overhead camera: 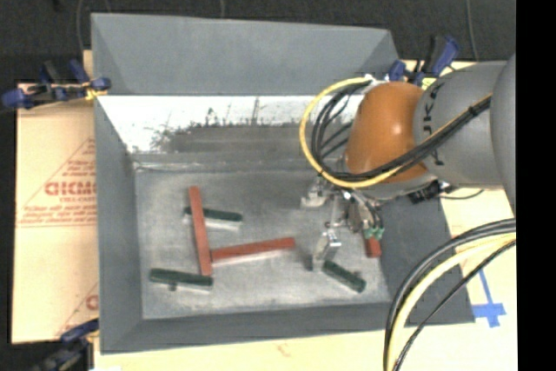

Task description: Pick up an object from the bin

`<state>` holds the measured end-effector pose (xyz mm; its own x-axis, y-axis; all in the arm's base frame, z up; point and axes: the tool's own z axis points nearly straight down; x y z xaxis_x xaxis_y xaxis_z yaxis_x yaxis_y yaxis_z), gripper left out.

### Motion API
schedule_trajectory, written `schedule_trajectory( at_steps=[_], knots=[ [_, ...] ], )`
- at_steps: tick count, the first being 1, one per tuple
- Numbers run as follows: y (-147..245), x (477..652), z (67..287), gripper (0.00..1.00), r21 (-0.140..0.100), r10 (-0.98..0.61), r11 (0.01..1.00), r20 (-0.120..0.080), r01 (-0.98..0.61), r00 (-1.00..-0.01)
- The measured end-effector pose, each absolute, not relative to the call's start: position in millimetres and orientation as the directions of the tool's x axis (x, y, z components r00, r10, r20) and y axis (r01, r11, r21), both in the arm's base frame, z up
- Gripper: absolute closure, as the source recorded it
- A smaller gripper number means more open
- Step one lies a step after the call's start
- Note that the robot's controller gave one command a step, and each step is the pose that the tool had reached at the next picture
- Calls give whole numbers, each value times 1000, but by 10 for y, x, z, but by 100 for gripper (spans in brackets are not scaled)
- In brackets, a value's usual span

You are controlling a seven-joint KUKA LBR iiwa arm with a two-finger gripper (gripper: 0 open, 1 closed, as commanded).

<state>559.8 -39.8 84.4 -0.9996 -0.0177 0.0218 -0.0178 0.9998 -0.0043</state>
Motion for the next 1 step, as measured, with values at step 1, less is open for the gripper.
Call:
schedule_trajectory(
  at_steps=[1],
  knots=[
    [-398,5598,844,0,-4,-19,1000,22,-19,-1000]
  ],
)
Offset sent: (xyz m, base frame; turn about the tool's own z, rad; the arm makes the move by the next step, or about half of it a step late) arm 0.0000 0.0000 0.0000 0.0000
